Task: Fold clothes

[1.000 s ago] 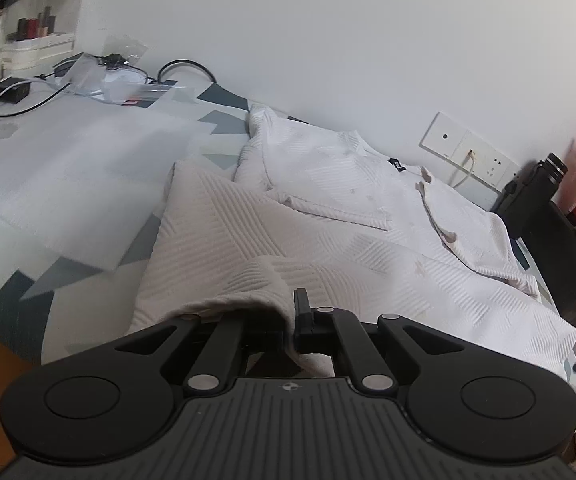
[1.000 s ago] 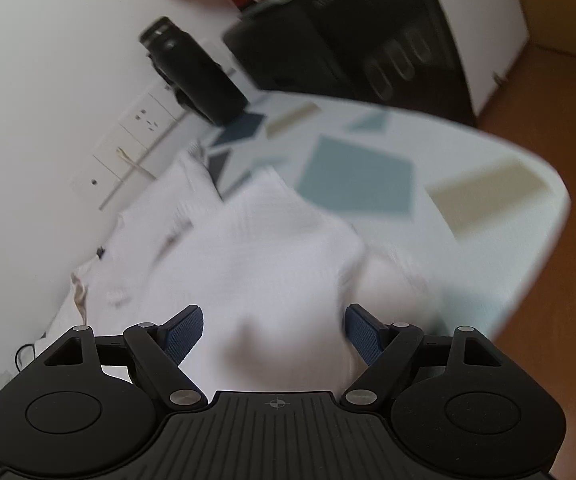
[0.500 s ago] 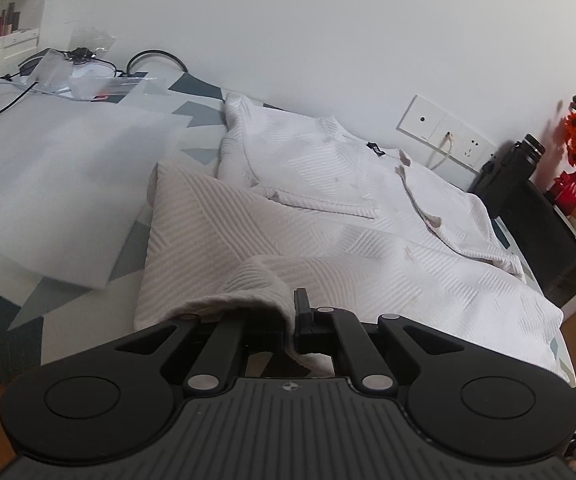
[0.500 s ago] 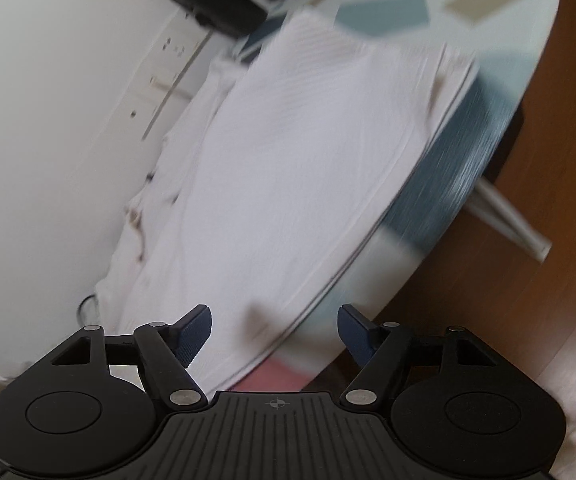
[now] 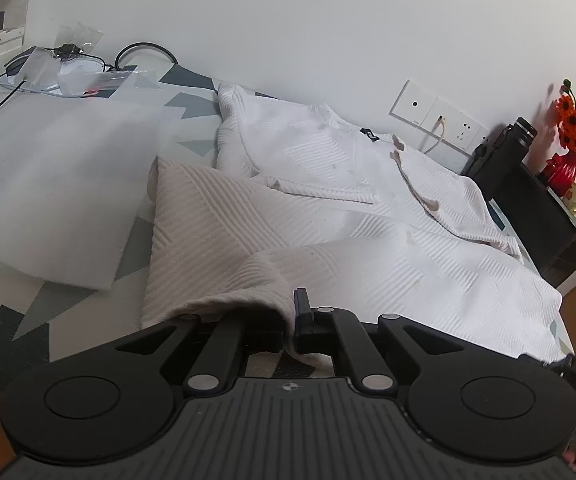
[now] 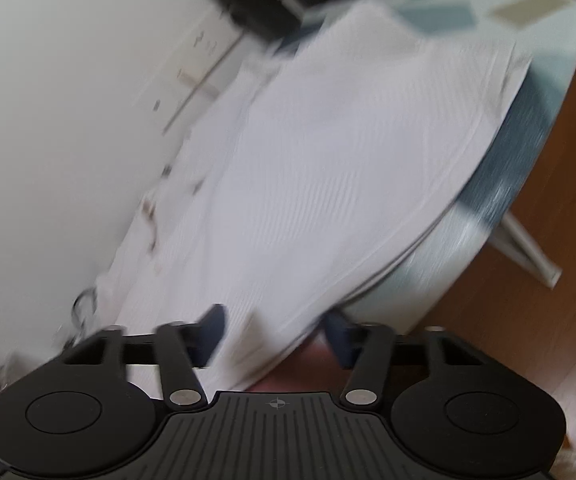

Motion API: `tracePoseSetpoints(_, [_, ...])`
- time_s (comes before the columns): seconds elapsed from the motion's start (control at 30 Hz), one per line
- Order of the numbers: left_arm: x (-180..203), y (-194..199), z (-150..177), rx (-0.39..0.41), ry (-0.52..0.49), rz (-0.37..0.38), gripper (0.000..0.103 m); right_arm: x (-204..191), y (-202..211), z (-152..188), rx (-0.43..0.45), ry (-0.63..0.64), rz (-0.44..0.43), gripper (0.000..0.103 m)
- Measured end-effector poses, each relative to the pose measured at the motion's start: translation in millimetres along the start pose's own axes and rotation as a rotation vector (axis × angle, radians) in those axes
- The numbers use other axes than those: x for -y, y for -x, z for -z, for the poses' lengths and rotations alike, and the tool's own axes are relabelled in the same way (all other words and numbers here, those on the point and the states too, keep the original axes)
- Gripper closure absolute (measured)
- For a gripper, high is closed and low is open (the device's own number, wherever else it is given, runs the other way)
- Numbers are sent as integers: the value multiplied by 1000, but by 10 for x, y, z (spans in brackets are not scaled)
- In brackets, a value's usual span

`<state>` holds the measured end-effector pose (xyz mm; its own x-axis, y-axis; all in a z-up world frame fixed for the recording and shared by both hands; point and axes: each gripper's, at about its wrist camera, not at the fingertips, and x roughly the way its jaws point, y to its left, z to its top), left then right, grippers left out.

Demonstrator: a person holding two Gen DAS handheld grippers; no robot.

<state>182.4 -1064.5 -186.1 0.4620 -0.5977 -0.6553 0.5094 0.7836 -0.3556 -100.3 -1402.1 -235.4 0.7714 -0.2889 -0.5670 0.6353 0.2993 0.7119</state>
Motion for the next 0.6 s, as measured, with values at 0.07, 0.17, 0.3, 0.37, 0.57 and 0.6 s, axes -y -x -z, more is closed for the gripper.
tracePoseSetpoints(0.07, [-31,-1,4,-2,7,-3,98,94,8,-138,60,-23,35,65])
tracePoseSetpoints(0.17, [-77,-2,37,-5,19,-6,98,241,-5,-370,120,-64,67,69])
tracePoseSetpoints(0.3, [-110,-6,101,-5,33,-7,98,385,-44,-613,138,-64,85,87])
tracePoseSetpoints(0.37, [-103,17,126,6,37,-3,98,400,-56,-675,128,-59,81,94])
tracePoseSetpoints(0.57, [-6,291,84,92,62,38,98,243,311,-830,166,-7,33,98])
tracePoseSetpoints(0.6, [10,364,72,106,61,54,98,186,416,-864,180,14,22,98])
